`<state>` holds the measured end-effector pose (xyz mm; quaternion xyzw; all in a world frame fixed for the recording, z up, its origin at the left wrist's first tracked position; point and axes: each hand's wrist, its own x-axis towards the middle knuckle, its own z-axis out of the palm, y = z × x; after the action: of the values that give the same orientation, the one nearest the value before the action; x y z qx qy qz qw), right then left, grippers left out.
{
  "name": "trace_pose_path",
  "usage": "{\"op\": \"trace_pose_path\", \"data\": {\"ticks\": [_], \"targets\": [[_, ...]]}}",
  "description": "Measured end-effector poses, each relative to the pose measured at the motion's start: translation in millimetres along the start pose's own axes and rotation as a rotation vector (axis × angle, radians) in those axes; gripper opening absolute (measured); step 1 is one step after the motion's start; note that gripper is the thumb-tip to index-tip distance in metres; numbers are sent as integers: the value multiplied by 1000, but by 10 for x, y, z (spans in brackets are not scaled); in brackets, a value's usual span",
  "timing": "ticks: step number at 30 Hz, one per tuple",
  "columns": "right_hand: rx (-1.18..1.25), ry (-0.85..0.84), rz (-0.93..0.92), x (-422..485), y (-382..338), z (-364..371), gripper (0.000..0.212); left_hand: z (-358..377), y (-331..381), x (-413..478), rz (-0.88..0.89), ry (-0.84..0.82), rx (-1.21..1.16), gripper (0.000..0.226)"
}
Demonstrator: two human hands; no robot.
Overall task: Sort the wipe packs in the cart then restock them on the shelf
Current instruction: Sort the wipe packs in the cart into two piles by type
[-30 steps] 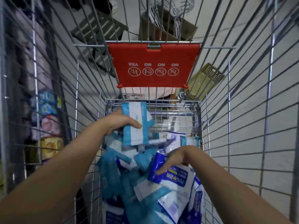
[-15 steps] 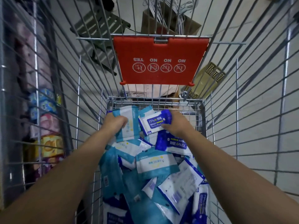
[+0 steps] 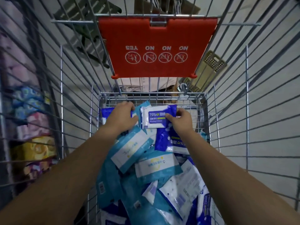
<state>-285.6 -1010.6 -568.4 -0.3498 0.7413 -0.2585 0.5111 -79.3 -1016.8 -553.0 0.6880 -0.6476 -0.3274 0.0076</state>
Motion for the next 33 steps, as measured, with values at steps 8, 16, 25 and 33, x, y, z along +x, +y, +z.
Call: {"op": "trace_pose_path", "data": {"ticks": [8,16,25,33], "targets": [[-272,269,-186,249,159,-474,73,380,624,-58,340,-217,103,71],[-313,260,-126,-12,492,-520,34,632,793,-25,95,-258,-361,55],[-627,187,-149,-313,585,-538,21,410,1156,452,-215,-275,-967,40],[-590,99,-200,-360,497,-528,39,454,837,295,50,154,-283,34]]}}
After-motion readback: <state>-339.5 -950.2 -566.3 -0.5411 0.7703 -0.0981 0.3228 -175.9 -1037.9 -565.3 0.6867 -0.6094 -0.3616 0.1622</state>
